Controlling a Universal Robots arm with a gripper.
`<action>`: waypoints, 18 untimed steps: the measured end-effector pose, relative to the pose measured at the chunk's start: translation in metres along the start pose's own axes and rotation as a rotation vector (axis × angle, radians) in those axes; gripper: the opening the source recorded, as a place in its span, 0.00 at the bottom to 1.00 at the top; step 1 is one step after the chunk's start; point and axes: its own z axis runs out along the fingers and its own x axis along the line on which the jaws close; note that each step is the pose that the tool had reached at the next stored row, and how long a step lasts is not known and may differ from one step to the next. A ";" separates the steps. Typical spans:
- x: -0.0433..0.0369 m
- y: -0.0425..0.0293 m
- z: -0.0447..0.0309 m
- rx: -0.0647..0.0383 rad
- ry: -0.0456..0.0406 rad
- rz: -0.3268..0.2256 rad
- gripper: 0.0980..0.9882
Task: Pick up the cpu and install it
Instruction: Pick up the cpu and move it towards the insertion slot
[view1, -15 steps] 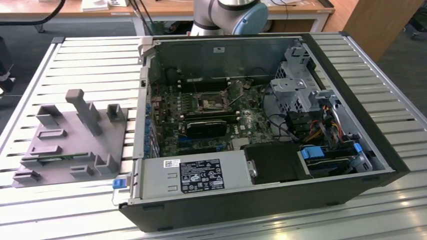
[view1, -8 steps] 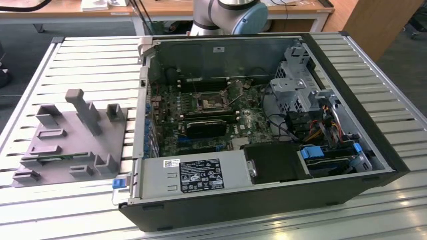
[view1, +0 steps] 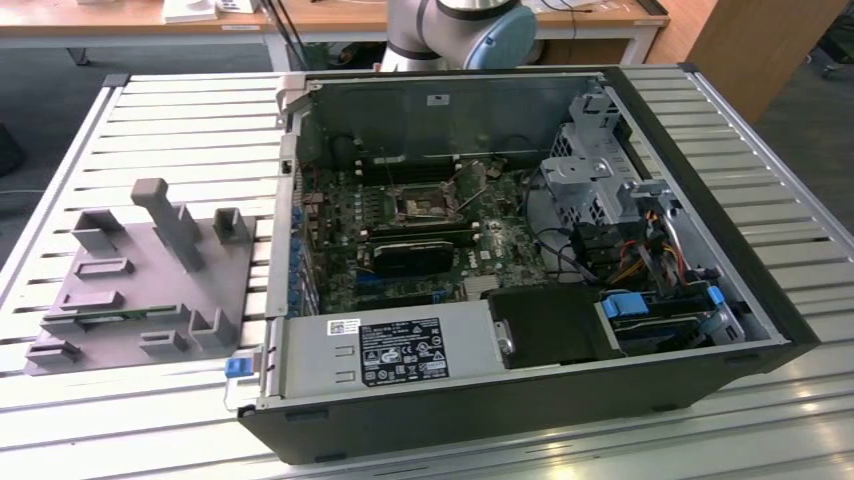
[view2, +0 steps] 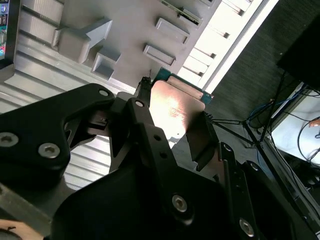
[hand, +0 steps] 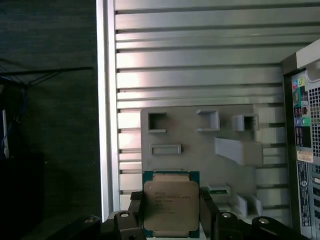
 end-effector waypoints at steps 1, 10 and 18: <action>0.0000 0.0001 -0.0025 0.000 0.0000 0.000 0.49; -0.0017 0.0010 -0.0163 0.000 0.0001 0.000 0.49; -0.0163 0.0017 -0.0163 0.000 0.0000 0.000 0.49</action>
